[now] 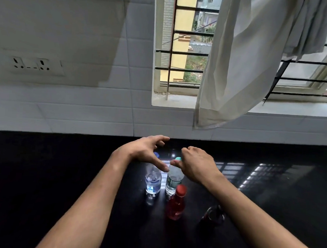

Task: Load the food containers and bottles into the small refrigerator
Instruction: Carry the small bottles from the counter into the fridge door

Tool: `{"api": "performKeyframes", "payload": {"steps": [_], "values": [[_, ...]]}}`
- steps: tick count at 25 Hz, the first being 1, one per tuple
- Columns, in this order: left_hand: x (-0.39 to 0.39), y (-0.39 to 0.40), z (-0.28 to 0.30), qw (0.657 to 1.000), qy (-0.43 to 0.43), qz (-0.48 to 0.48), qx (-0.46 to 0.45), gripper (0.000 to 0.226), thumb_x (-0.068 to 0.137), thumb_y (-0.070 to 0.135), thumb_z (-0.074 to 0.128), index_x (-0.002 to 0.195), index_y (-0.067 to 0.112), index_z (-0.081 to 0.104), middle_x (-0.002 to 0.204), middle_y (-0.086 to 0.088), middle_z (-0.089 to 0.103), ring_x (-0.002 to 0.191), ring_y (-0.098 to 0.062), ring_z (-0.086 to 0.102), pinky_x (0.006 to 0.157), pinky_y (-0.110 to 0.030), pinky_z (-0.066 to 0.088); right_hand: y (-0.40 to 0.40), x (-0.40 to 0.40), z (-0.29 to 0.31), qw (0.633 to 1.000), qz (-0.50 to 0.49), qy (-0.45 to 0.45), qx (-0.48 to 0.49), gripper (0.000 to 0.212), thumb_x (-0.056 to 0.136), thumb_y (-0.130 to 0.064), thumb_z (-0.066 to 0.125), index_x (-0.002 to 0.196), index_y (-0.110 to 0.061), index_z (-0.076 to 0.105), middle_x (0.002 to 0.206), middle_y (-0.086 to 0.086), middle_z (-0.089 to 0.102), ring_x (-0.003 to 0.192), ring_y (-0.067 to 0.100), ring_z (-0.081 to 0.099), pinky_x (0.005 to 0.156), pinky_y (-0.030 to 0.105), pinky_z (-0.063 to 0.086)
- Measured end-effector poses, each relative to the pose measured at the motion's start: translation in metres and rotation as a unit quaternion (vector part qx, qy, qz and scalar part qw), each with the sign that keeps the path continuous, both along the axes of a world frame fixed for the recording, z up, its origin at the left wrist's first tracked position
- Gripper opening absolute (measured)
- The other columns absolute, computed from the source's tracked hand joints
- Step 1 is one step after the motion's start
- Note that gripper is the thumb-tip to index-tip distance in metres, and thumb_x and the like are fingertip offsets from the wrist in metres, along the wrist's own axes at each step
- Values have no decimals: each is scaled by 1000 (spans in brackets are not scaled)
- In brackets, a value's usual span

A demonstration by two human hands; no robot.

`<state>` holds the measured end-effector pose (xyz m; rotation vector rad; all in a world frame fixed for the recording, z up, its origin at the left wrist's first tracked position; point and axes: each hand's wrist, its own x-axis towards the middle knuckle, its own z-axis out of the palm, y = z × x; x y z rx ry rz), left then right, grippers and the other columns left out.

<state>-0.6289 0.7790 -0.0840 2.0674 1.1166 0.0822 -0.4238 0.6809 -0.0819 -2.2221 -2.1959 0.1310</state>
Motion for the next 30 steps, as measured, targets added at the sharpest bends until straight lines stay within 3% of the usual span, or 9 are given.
{"api": "performKeyframes", "payload": {"steps": [2, 4, 6, 9, 15, 20, 25, 28, 30], "values": [[-27, 0, -7, 1000, 15, -3, -10, 119, 63, 38, 106, 163, 36, 42, 145, 14, 52, 134, -11, 52, 107, -26, 46, -1, -4, 6, 998, 16, -24, 55, 55, 97, -70, 57, 121, -20, 63, 120, 6, 65, 117, 30, 62, 89, 44, 56], [-40, -10, -30, 999, -8, 33, -17, 107, 64, 40, 106, 156, 38, 51, 141, 19, 60, 132, -11, 59, 112, -31, 50, 4, -13, 11, 990, 85, 22, 112, 43, 98, -54, 68, 131, -27, 62, 123, 2, 65, 117, 27, 62, 92, 42, 56], [-39, -21, -62, 993, -81, 75, -36, 90, 65, 51, 103, 144, 40, 62, 134, 17, 73, 125, -9, 69, 114, -41, 55, 13, -25, 13, 976, 182, 90, 80, 48, 95, -24, 77, 140, -33, 62, 131, -4, 66, 120, 23, 61, 99, 39, 54], [-30, -33, -90, 975, -170, 129, -66, 78, 66, 60, 100, 135, 44, 68, 127, 13, 78, 119, -8, 74, 111, -45, 58, 25, -40, 14, 970, 231, 73, 14, 60, 88, 4, 70, 138, -28, 70, 132, -3, 69, 123, 22, 61, 102, 36, 51], [-31, -36, -95, 971, -179, 145, -71, 76, 66, 58, 100, 133, 42, 67, 128, 12, 78, 118, -8, 75, 109, -42, 59, 22, -60, 12, 979, 198, 26, 38, 22, 94, -12, 65, 115, -11, 69, 109, 10, 63, 98, 35, 67, 78, 44, 57], [-27, -35, -100, 973, -173, 149, -41, 62, 65, 56, 95, 121, 48, 68, 125, 17, 78, 118, -15, 75, 109, -49, 58, 16, -74, 4, 986, 138, -71, 62, 37, 98, -38, 63, 119, -7, 62, 116, 13, 63, 107, 33, 65, 77, 40, 48], [-27, -37, -90, 971, -181, 138, -72, 64, 73, 49, 99, 130, 46, 70, 128, 14, 78, 124, -14, 73, 111, -44, 56, 38, -54, 23, 969, 246, 18, -5, 37, 95, -29, 73, 131, -25, 67, 116, 1, 65, 102, 26, 66, 73, 42, 55], [-24, -39, -86, 972, -166, 157, -59, 58, 69, 53, 99, 118, 60, 69, 126, 18, 76, 123, -9, 71, 103, -29, 58, 41, -47, 22, 962, 273, 2, -1, 34, 89, -8, 75, 120, -24, 77, 111, 2, 69, 95, 31, 70, 73, 42, 57], [-23, -40, -88, 971, -167, 164, -46, 58, 70, 53, 99, 120, 54, 69, 126, 17, 76, 120, -6, 71, 98, -23, 56, 36, -51, 18, 967, 254, 7, 16, 31, 90, -7, 72, 119, -19, 76, 112, 5, 69, 94, 33, 69, 71, 41, 55]]}}
